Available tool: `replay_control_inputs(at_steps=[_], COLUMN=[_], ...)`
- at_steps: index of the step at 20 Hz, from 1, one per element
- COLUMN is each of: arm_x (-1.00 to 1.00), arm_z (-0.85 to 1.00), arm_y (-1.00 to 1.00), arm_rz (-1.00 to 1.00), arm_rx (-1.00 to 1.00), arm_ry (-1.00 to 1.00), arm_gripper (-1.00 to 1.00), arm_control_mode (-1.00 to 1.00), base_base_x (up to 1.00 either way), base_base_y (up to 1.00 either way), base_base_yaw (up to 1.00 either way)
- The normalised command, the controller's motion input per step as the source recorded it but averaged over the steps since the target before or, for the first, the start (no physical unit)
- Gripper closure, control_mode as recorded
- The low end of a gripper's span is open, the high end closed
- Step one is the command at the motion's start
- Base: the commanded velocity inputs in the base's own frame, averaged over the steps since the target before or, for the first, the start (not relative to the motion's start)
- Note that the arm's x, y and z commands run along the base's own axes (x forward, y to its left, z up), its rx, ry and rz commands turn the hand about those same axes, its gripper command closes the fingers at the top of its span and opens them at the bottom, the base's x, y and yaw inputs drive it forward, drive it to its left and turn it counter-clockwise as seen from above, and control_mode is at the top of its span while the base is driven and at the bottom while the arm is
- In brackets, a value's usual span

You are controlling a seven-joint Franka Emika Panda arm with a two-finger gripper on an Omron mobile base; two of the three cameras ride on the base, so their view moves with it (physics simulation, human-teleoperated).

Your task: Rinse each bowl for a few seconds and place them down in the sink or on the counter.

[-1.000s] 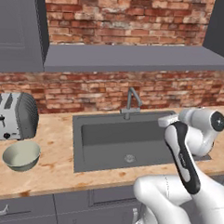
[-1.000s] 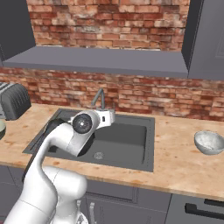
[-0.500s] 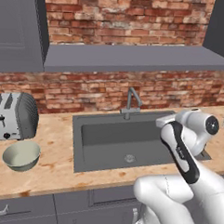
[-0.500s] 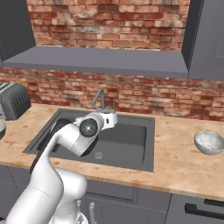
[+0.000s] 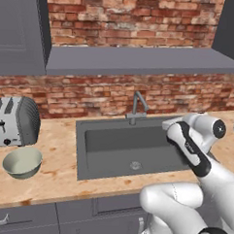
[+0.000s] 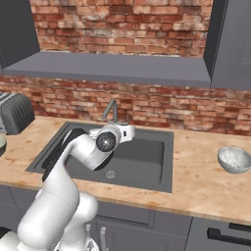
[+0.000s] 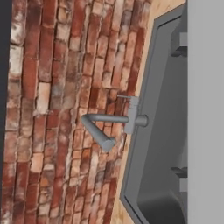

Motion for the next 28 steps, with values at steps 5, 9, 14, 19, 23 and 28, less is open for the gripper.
replay_control_inputs(at_steps=[5, 9, 14, 19, 23, 28], arm_x=[0.19, 0.18, 0.19, 0.22, 0.22, 0.13], arm_z=[-0.06, -0.06, -0.07, -0.03, -0.04, -0.08], arm_y=[-0.02, -0.01, 0.00, 0.00, 0.00, 0.00], arm_rz=[0.01, 0.01, 0.02, 0.02, 0.02, 0.02], arm_rx=[0.00, 0.00, 0.02, 0.03, 0.03, 0.02], arm_ry=[-0.04, -0.05, -0.04, 0.00, 0.00, -0.02], arm_gripper=[-1.00, -1.00, -1.00, -1.00, -1.00, -1.00], arm_control_mode=[-1.00, -1.00, -1.00, -1.00, -1.00, -1.00], base_base_x=[0.00, 0.00, 0.00, 0.00, 0.00, 0.00], base_base_y=[0.00, 0.00, 0.00, 0.00, 0.00, 0.00], base_base_yaw=[0.00, 0.00, 0.00, 0.00, 0.00, 0.00])
